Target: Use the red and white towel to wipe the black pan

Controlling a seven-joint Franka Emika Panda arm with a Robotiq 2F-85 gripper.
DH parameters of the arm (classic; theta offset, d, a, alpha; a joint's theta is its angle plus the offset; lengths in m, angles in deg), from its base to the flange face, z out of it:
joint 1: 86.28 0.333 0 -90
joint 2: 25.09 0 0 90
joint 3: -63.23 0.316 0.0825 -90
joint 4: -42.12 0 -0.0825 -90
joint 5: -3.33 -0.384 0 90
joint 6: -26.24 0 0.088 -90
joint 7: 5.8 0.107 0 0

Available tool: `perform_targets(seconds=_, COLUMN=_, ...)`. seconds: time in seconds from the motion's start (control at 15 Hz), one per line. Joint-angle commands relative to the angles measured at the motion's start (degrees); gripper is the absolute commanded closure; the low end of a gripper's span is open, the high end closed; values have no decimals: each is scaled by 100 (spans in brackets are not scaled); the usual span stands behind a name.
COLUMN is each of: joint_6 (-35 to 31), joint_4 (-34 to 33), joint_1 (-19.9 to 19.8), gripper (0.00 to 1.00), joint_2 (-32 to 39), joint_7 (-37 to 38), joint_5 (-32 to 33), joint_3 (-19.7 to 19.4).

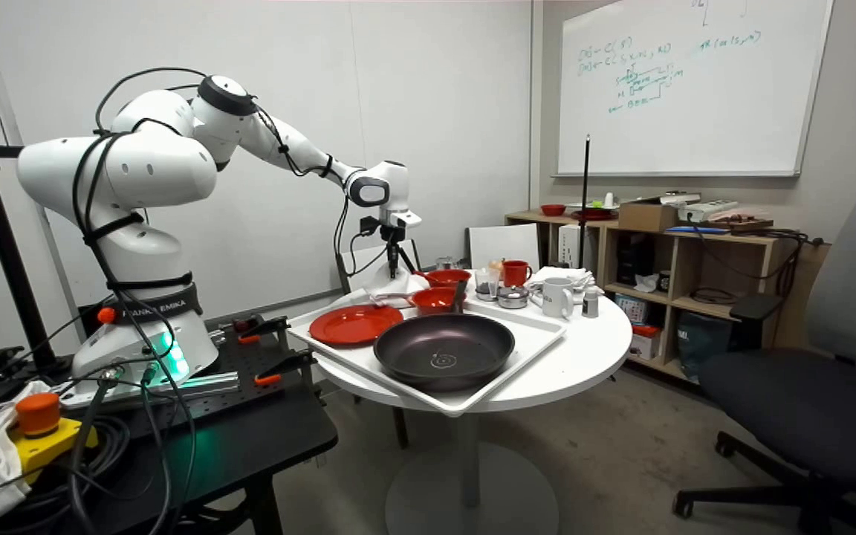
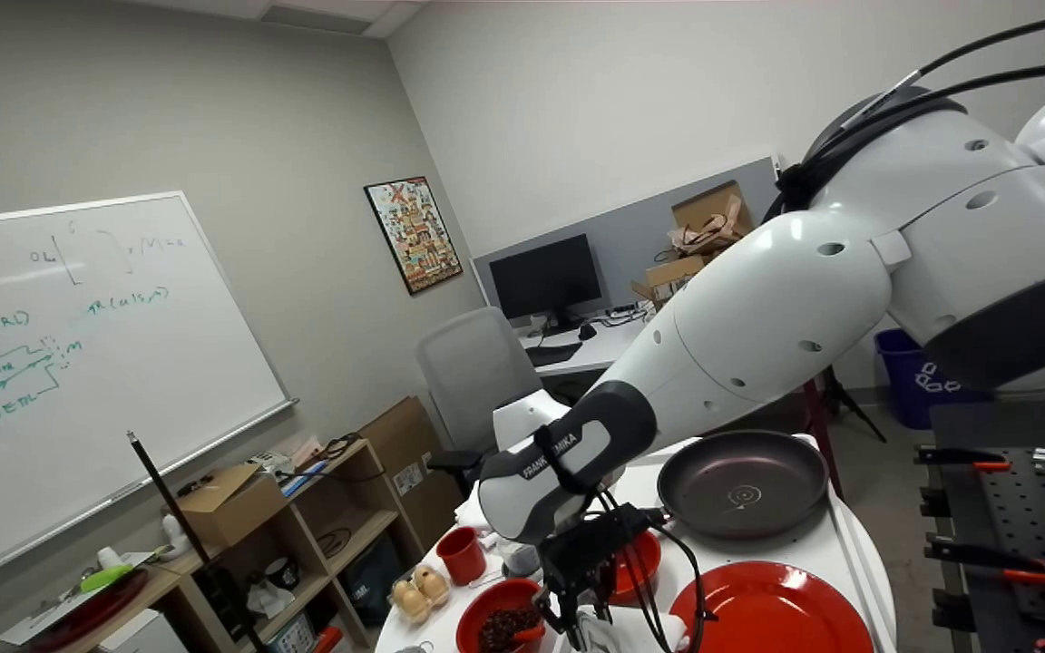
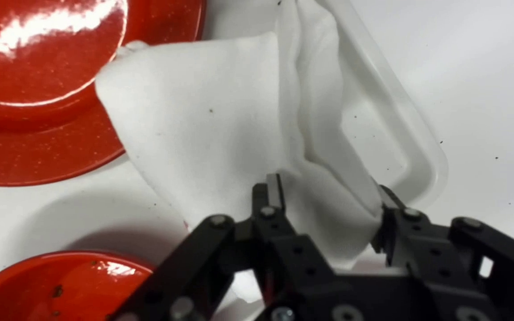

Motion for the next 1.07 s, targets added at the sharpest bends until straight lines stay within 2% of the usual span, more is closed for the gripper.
perform_targets(seconds=0.0, joint_6=233, joint_4=-108, joint_1=51, gripper=21, joint_2=-171, joint_7=-98, joint_5=-163, joint_3=-176)
perform_targets(seconds=0.2, joint_6=242, joint_4=-66, joint_1=89, gripper=1, joint_2=-151, joint_7=-131, joint_5=-161, joint_3=-201)
perform_targets(seconds=0.67, joint_6=227, joint_4=123, joint_1=283, gripper=0, joint_2=-69, joint_7=-236, joint_5=-157, joint_3=-326)
perform_targets(seconds=1.0, joint_6=119, joint_4=602, joint_1=843, gripper=0, joint_2=99, joint_7=-145, joint_5=-78, joint_3=-762)
